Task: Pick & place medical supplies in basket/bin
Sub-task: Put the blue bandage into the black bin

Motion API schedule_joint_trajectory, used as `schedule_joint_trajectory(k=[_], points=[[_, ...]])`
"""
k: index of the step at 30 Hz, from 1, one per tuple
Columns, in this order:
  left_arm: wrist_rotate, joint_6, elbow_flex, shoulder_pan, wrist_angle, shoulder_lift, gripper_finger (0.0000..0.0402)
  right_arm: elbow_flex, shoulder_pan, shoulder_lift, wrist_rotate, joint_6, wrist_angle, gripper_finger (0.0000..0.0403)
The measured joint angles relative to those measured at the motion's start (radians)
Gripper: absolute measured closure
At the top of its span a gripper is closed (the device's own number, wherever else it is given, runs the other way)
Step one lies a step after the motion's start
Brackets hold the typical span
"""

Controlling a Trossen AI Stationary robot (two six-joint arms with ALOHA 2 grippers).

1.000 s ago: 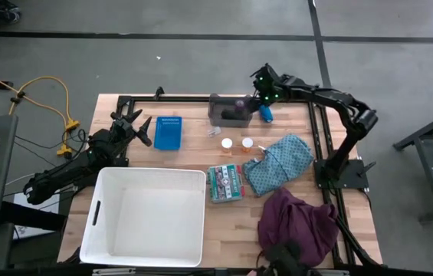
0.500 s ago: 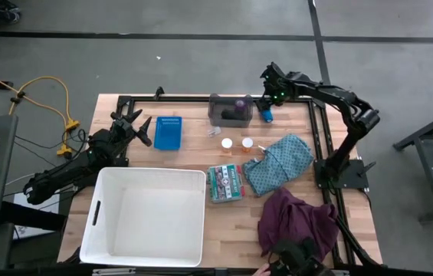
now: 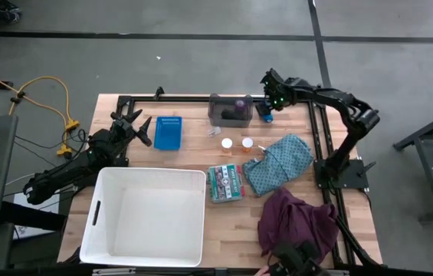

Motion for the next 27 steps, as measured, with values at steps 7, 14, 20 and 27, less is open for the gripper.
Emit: schedule_joint_trajectory(k=[7,14,20,27], points=[[0.0,0.0,0.0,0.0,0.0,0.0,0.0185,-0.127,0.0,0.0,-0.045,0.012,0.188,0.0103],[0.0,0.0,0.0,0.0,0.0,0.0,0.0185,-0.193,0.0,0.0,-0.042,0.031,0.295,0.0103],[0.0,0.0,0.0,0.0,0.0,0.0,0.0185,-0.22,0.0,0.0,-0.033,0.035,0.333,0.0103],[0.0,0.0,0.0,0.0,0.0,0.0,0.0185,-0.237,0.0,0.001,-0.016,0.035,0.35,0.0103]])
